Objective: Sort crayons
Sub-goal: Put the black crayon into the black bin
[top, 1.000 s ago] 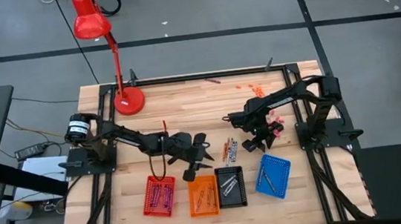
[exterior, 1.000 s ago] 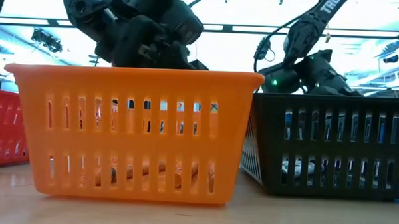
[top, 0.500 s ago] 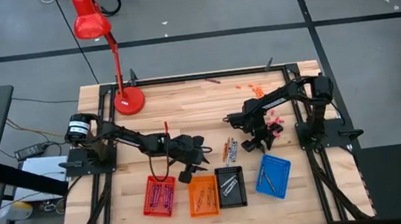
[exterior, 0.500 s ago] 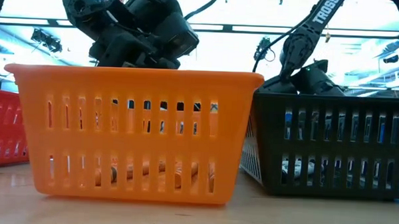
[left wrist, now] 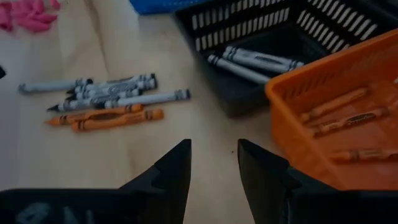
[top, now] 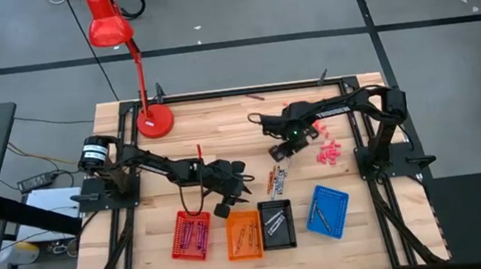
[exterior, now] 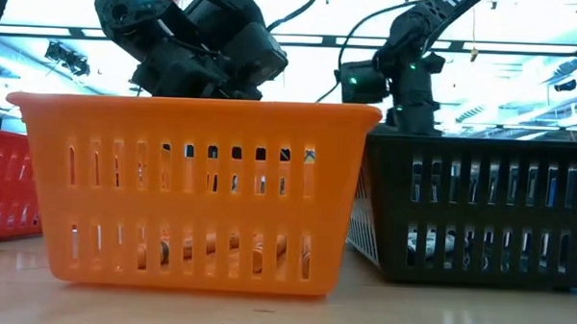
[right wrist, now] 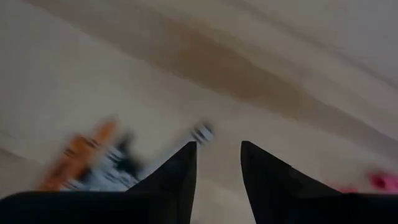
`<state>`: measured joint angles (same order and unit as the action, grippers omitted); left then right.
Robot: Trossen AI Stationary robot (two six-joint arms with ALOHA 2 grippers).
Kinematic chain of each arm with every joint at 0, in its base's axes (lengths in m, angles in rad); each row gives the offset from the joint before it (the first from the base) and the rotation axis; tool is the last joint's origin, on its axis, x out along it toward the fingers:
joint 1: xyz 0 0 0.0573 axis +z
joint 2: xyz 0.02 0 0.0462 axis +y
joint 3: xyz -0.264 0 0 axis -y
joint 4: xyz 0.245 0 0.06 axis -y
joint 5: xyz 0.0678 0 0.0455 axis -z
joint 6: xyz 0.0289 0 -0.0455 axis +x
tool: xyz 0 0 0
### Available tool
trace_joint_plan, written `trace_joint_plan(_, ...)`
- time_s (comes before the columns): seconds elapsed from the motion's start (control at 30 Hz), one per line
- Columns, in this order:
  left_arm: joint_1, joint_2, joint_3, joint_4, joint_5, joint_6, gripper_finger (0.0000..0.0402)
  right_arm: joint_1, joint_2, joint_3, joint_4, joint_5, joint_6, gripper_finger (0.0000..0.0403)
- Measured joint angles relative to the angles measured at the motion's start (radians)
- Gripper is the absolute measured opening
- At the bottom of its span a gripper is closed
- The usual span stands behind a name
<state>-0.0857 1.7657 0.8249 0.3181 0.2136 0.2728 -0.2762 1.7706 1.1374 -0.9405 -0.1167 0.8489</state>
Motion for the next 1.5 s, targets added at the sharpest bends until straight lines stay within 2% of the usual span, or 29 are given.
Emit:
trace_joint_plan(0.13, 0.014, 0.000, 0.000, -0.018, -0.002, -0.014, 0.0142, -0.002, 0.000, 0.006, 0.086, 0.005, 0.034, 0.0129)
trace_joint_plan(0.4, 0.022, 0.000, 0.000, -0.021, -0.001, -0.015, 0.0141, 0.055, 0.000, 0.006, 0.069, 0.050, 0.123, 0.0130)
trace_joint_plan(0.67, 0.022, 0.000, 0.000, -0.001, -0.001, 0.000, 0.0141, 0.168, 0.000, 0.006, 0.068, 0.201, 0.244, 0.0138)
trace_joint_plan(0.9, 0.022, 0.000, 0.000, 0.000, -0.001, 0.000, 0.0141, 0.219, 0.006, -0.041, 0.084, 0.278, 0.317, 0.0139)
trace_joint_plan(1.03, 0.022, 0.000, 0.000, -0.005, 0.000, 0.000, 0.0141, 0.236, 0.006, -0.056, 0.102, 0.273, 0.338, 0.0139)
trace_joint_plan(1.3, 0.022, 0.000, 0.000, -0.001, 0.000, 0.000, 0.0141, 0.238, -0.002, -0.161, 0.270, 0.223, 0.363, 0.0139)
trace_joint_plan(1.5, 0.022, 0.000, 0.000, -0.007, 0.000, 0.000, 0.0141, 0.239, -0.002, -0.167, 0.263, 0.204, 0.336, 0.0137)
